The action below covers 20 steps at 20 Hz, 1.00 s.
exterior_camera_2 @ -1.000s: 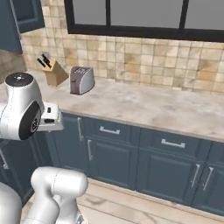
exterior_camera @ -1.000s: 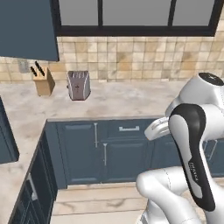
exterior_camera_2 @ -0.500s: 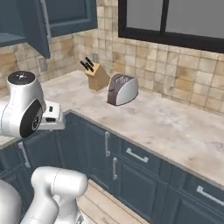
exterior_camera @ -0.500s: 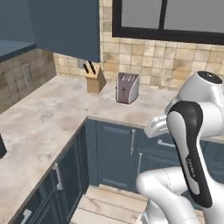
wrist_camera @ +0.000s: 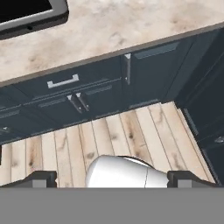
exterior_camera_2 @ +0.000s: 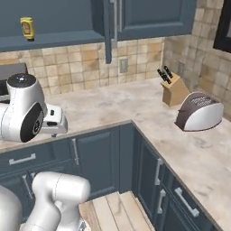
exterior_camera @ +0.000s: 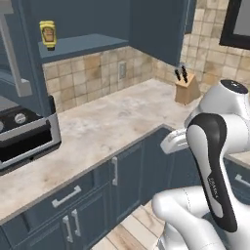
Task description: Move the mustard and ketchup from the cabinet to the dining counter.
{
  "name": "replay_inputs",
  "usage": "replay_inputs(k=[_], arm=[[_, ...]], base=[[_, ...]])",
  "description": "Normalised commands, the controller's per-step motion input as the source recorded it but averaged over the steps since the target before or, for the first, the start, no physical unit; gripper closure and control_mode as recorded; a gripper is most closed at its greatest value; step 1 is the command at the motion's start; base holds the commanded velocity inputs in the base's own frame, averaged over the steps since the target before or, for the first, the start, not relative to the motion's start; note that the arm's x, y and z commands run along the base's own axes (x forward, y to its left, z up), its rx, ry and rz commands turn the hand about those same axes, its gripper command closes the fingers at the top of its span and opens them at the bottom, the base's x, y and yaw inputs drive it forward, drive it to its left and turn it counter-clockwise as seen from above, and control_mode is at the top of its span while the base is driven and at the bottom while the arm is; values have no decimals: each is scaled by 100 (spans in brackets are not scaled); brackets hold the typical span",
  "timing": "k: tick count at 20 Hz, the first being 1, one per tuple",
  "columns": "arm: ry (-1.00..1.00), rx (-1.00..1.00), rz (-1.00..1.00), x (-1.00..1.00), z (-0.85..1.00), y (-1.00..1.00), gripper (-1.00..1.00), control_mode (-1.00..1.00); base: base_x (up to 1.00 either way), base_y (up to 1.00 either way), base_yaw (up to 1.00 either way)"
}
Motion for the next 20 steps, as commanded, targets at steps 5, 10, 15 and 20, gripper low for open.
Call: replay_inputs(k=[5,10,15,20], arm=[[0,0,0,0,0,0,-100,100],[0,0,0,0,0,0,-100,100],[0,0,0,0,0,0,-100,100],[0,0,0,0,0,0,-100,100]], base=[[48,-25,52],[42,-23,24],[44,-23,14],[44,-15,25]])
